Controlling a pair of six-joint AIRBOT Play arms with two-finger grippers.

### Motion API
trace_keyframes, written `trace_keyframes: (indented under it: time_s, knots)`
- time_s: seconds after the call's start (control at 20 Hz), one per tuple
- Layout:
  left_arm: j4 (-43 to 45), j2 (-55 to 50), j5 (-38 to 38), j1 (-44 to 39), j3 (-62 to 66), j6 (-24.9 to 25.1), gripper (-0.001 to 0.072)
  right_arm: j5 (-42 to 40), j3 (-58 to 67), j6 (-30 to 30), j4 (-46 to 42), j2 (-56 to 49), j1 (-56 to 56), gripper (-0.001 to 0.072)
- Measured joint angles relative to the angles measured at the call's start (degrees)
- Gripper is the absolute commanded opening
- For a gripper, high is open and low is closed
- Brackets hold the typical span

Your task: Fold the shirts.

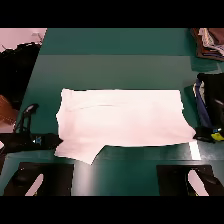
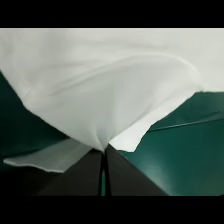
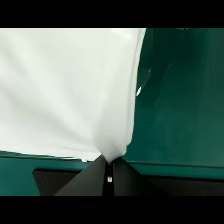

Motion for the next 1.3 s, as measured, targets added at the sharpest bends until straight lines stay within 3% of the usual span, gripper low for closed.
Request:
trace_keyframes:
  time_s: [0.3, 0.7, 0.75, 0.8, 0.85, 0.9, 0.95, 1.05, 1.1, 1.2, 1.3]
  knots:
    - [5.2, -17.2, 15.4, 0.0, 9.5, 5.7, 0.0021, -3.0, 12.8, -0.3, 4.2, -12.5, 0.0, 0.0015]
    - [7.4, -43.1, 35.6, 0.0, 22.9, 7.0, 0.0023, -9.2, 31.7, -1.4, 14.9, -37.0, 2.6, 0.002]
    - [7.5, -45.0, 37.2, 0.0, 23.6, 7.0, 0.0026, -9.7, 34.1, -1.4, 15.5, -39.7, 3.4, 0.0127]
    - [7.5, -46.4, 38.5, 0.0, 24.2, 7.0, 0.0244, -9.9, 36.3, -1.4, 15.8, -42.1, 4.1, 0.034]
    - [7.6, -47.7, 39.8, 0.0, 24.7, 7.0, 0.05, -10.2, 38.6, -1.4, 16.2, -44.4, 4.7, 0.0396]
    - [7.6, -48.4, 40.5, 0.0, 25.1, 7.0, 0.0577, -10.4, 40.6, -1.5, 16.7, -46.2, 5.1, 0.0396]
    - [7.6, -49.0, 40.7, 0.0, 25.6, 7.0, 0.0578, -10.3, 42.4, -1.6, 17.2, -47.7, 5.4, 0.0396]
    - [7.6, -49.7, 40.0, 0.0, 27.3, 7.0, 0.0575, -10.1, 45.2, -2.4, 17.8, -49.7, 5.4, 0.0396]
    - [7.7, -49.9, 38.6, 0.0, 28.4, 6.9, 0.0426, -9.2, 45.9, -3.1, 18.2, -50.1, 5.0, 0.0396]
    - [7.6, -50.1, 35.6, 0.0, 30.6, 6.9, 0.0031, -7.7, 45.5, -4.6, 18.4, -50.2, 3.1, 0.0396]
    - [6.7, -50.3, 32.6, 0.0, 31.7, 6.9, 0.0022, -6.6, 42.9, -5.7, 18.6, -49.7, 0.3, 0.0415]
